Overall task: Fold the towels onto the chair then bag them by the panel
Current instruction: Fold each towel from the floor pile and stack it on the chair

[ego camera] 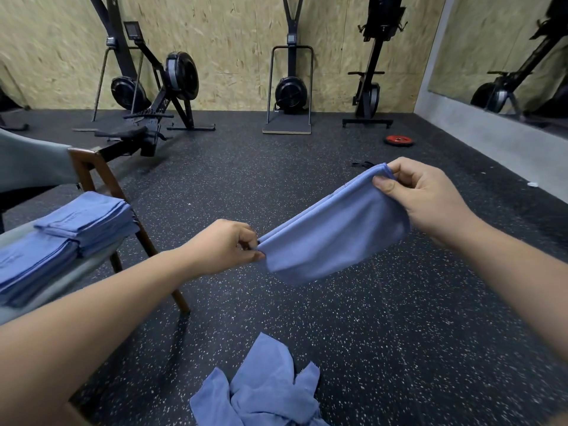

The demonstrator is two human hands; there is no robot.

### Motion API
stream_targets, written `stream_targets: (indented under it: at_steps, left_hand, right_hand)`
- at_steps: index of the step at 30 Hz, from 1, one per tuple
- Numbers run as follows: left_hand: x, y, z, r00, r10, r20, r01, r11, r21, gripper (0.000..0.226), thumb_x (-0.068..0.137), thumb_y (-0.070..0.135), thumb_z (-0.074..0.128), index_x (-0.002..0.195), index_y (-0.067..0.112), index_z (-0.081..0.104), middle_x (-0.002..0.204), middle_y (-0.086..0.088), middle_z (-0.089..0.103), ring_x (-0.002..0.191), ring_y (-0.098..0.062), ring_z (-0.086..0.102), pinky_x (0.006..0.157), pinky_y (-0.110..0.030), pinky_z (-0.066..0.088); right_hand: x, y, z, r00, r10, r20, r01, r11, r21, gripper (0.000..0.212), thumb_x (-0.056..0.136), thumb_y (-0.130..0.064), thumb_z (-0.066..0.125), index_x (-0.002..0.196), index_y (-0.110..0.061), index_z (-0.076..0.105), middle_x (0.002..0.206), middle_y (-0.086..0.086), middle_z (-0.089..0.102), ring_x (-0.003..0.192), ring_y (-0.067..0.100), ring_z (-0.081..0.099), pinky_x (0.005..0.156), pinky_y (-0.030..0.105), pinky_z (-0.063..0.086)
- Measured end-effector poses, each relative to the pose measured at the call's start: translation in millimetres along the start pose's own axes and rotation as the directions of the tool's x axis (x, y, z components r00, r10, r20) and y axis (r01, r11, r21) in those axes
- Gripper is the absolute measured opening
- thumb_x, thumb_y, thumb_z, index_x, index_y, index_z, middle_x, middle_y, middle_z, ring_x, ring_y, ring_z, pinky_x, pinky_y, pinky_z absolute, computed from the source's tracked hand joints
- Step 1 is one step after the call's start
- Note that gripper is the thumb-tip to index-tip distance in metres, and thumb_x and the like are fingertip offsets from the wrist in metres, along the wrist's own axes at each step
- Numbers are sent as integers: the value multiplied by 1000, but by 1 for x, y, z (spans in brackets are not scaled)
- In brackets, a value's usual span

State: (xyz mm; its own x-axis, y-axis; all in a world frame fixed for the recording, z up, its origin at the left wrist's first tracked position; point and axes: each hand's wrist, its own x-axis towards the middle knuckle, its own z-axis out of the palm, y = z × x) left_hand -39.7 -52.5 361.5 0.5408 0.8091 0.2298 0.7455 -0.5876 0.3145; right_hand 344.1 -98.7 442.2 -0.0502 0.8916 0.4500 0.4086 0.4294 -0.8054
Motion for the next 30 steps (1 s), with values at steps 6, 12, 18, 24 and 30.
stream_targets:
  at_steps: [6, 12, 18, 24, 30]
  left_hand:
    - [-2, -2, -17, 997, -13, -75, 15, 1000, 22, 16, 93, 47, 80, 84, 33, 75, 102, 21, 68, 90, 9, 60, 77, -13, 39]
    - [0, 8, -26, 974, -189, -127, 175, 978, -114, 28, 93, 42, 81, 76, 23, 69, 64, 11, 67, 56, -5, 56, 53, -22, 41]
    - [1, 12, -31, 938, -290, -191, 147, 829, -539, 23, 90, 25, 87, 88, 23, 65, 81, 0, 74, 72, -17, 66, 71, -46, 57]
    - [-1, 6, -37, 929, -314, -197, 232, 907, -350, 8, 94, 30, 83, 93, 29, 75, 81, 9, 78, 77, -13, 75, 76, -40, 62]
    - [1, 19, -38, 940, -310, -142, 198, 835, -513, 20, 99, 39, 76, 91, 22, 70, 82, -7, 75, 71, -17, 59, 72, -39, 50]
  right_hand:
    - [7, 24, -8, 996, 79, -46, -79, 997, 9, 22, 99, -44, 70, 103, -22, 69, 100, 26, 72, 85, 22, 60, 83, 45, 44]
    - [9, 31, -5, 993, 100, -65, -99, 995, 13, 26, 97, -47, 69, 100, -21, 67, 98, 25, 70, 84, 20, 56, 81, 43, 41]
    - [9, 39, -7, 986, 128, -111, -123, 991, 45, 24, 102, -47, 68, 99, -23, 68, 79, 5, 61, 75, 17, 49, 74, 40, 37]
    - [10, 43, -6, 990, 122, -77, -118, 992, 45, 22, 103, -41, 68, 99, -20, 68, 81, 13, 63, 77, 22, 49, 75, 43, 37]
    - [13, 36, -2, 984, 123, -131, -121, 992, 27, 15, 106, -32, 67, 101, -17, 66, 80, 0, 69, 75, 15, 55, 76, 38, 41]
